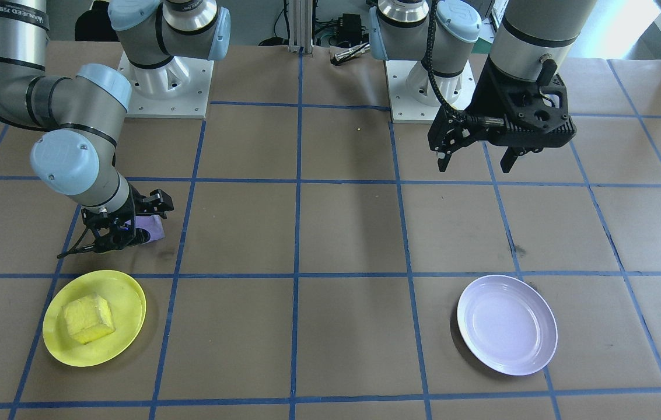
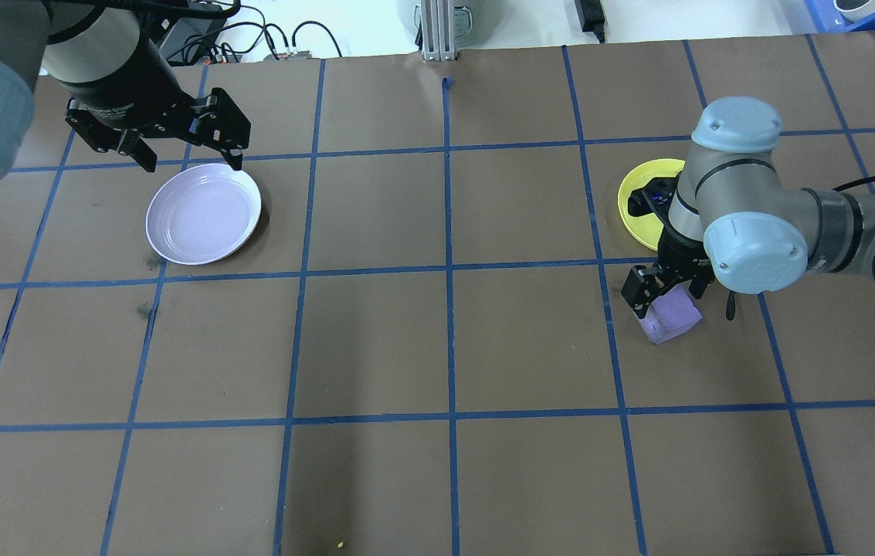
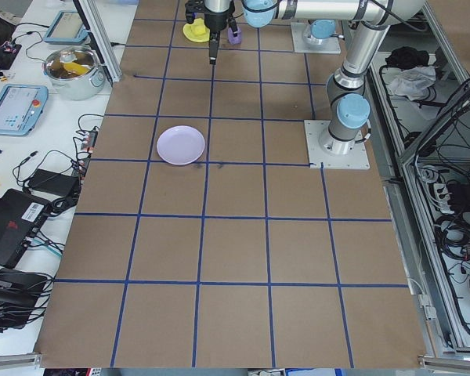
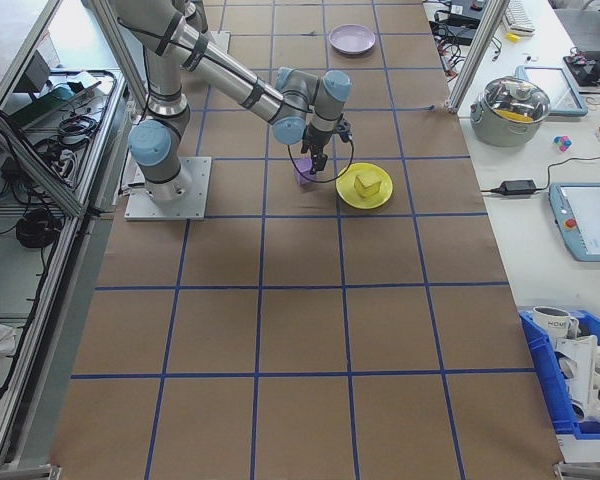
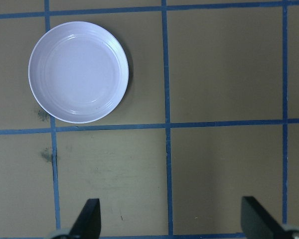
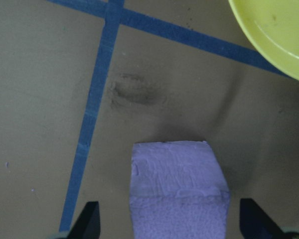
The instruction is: Sort blocks by color into plates
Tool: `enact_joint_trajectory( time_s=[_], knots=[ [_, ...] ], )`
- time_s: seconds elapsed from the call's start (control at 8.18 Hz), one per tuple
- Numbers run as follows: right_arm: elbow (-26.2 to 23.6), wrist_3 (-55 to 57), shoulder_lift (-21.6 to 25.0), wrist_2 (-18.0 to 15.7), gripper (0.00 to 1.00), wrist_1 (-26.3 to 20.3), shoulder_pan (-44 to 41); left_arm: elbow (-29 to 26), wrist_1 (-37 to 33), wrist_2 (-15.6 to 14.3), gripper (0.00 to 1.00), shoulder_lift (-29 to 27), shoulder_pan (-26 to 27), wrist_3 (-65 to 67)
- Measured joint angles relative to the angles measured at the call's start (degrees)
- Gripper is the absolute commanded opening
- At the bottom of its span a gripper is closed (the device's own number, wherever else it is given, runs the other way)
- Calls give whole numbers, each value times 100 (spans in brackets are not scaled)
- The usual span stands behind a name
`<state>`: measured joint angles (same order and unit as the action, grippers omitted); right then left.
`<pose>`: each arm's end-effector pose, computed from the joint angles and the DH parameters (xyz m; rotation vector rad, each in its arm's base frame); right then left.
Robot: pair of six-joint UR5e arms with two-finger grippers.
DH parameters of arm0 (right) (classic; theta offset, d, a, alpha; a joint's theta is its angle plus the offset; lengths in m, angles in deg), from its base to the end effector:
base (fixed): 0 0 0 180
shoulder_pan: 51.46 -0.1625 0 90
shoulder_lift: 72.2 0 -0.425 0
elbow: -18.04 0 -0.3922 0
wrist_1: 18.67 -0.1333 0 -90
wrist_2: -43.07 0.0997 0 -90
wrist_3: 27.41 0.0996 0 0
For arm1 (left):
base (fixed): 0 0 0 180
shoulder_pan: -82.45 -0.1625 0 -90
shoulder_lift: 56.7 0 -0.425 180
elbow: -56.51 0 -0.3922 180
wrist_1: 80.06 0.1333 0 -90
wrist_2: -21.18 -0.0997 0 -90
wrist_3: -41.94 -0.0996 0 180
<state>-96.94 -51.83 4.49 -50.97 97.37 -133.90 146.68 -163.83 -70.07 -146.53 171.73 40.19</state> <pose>0.0618 -0.4944 0.2148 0.4680 -3.0778 -0.3514 -0.1248 -0.5025 0.4993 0.0261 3.1128 -0.1686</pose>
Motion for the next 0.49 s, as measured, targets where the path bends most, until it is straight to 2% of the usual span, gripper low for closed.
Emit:
enact_joint_trajectory(
  time_s=[0.12,0.24,0.37,0.49],
  knots=[
    [-129,3,-49,-29,79,54,0,0,0,1,100,-4,0,4],
    [-262,9,-77,-40,52,93,0,0,0,2,100,-10,1,7],
    [-349,17,-83,-60,34,127,0,1,1,2,100,-12,2,11],
    [-374,26,-82,-83,33,150,0,4,0,2,100,-14,0,14]
  ],
)
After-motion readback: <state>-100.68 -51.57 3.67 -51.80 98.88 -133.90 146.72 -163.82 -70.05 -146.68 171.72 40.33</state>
